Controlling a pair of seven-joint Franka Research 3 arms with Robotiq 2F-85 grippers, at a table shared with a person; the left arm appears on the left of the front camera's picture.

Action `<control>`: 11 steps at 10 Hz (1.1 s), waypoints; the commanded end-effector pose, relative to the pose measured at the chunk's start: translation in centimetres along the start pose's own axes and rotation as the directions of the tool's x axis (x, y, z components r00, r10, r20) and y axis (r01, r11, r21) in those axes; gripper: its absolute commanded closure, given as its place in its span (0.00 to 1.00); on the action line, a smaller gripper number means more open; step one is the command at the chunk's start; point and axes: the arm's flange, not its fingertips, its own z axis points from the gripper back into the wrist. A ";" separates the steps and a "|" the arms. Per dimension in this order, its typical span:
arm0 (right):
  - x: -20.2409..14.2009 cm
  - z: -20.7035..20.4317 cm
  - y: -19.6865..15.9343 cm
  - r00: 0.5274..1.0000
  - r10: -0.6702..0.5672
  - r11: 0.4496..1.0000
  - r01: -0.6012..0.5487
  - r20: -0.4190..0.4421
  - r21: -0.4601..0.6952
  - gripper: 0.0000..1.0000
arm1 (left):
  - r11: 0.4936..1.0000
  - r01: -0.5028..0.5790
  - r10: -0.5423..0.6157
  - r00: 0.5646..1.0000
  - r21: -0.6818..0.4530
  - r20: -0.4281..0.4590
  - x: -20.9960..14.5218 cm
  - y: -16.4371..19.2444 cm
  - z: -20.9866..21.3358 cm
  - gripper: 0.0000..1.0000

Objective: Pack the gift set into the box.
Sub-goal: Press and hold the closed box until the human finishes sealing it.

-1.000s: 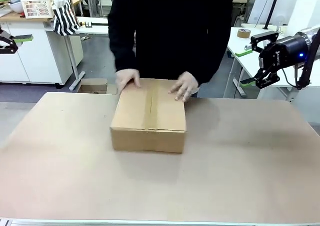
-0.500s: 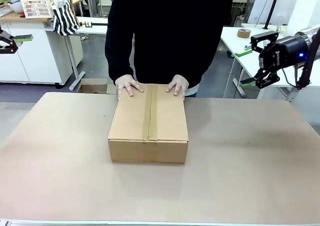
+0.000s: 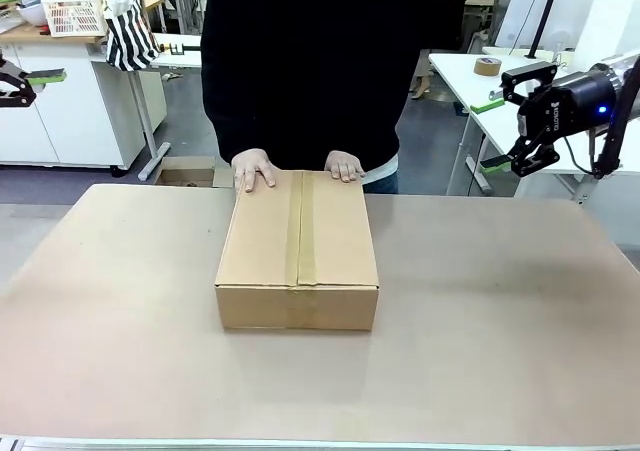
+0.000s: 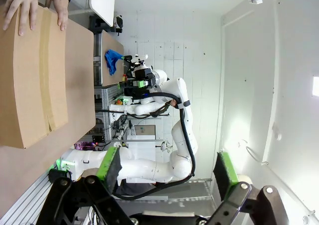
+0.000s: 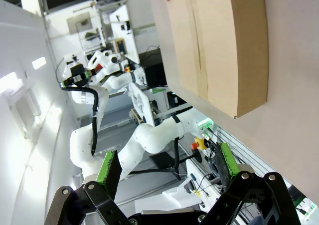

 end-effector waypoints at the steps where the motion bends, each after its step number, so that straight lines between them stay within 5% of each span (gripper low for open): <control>1: -0.2 0.4 0.3 1.000 -0.011 1.000 0.011 -0.016 -0.017 0.00 | 1.000 0.006 -0.006 1.000 -0.026 -0.002 -0.2 0.0 -0.1 0.00; 11: 0.0 0.0 0.0 1.000 0.000 1.000 0.000 0.000 0.000 0.00 | 1.000 0.006 -0.006 1.000 -0.026 -0.002 -0.2 0.0 -0.1 0.00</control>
